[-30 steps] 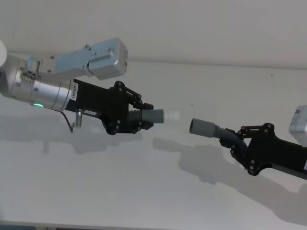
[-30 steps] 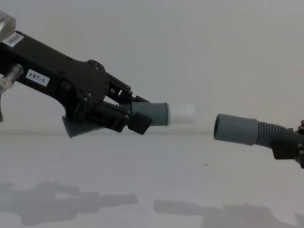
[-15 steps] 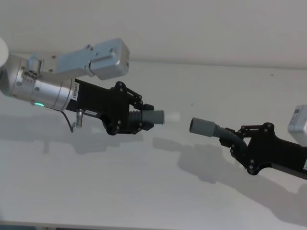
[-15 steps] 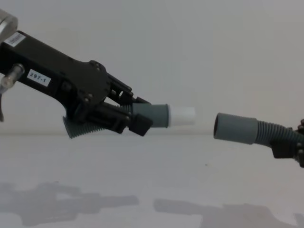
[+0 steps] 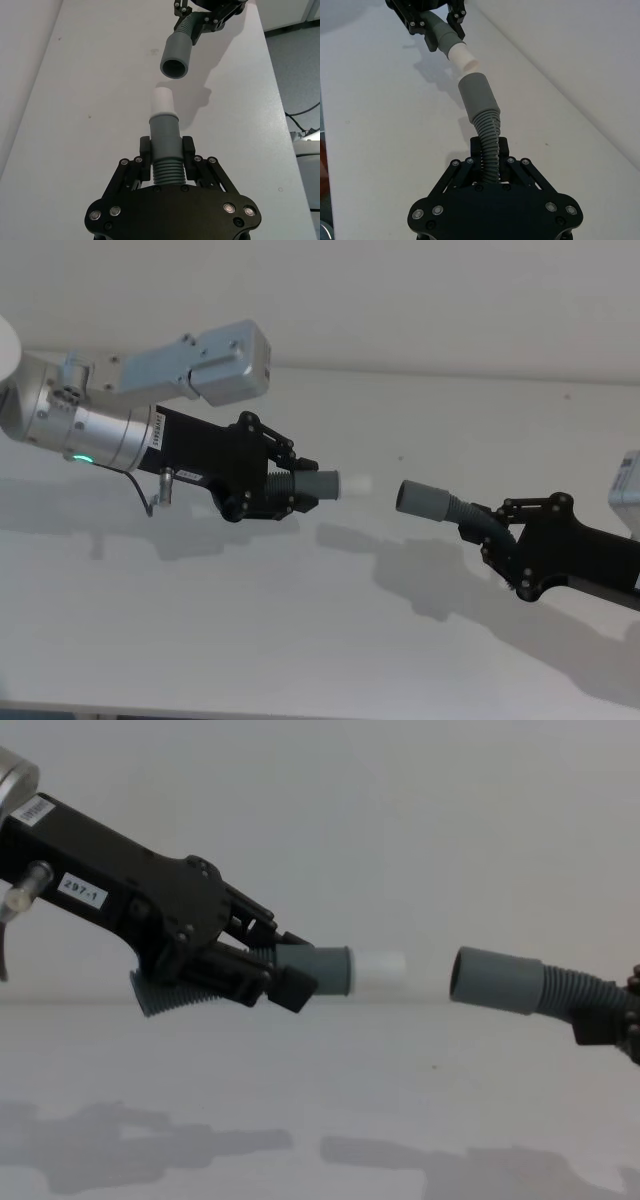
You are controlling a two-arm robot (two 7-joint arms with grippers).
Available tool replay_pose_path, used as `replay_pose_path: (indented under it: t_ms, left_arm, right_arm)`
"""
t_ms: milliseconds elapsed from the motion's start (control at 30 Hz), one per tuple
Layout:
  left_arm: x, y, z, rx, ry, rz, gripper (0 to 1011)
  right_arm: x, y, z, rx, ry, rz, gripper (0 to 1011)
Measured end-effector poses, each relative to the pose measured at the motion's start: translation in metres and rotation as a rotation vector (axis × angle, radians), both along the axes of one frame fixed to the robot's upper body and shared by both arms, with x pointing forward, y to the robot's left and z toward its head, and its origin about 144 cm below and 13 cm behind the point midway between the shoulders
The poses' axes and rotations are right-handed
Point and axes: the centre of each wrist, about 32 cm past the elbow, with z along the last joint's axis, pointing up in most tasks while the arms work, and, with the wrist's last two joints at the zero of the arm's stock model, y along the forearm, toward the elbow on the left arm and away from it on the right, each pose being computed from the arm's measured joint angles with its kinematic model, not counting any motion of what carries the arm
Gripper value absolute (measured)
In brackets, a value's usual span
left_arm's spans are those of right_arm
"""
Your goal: Use both hands to pick up one end of the pipe from the table, align the ends, and insert them.
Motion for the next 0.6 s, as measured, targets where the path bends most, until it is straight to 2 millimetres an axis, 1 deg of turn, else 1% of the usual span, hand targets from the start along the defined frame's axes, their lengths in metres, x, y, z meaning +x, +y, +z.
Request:
replay_pose_path:
  t_ms: [600]
  left_arm:
    - [0.0018, 0.0014, -0.0012, -0.001, 0.023, -0.002, 360]
  right_arm:
    - [0.004, 0.0036, -0.0023, -0.016, 0.013, 0.005, 175]
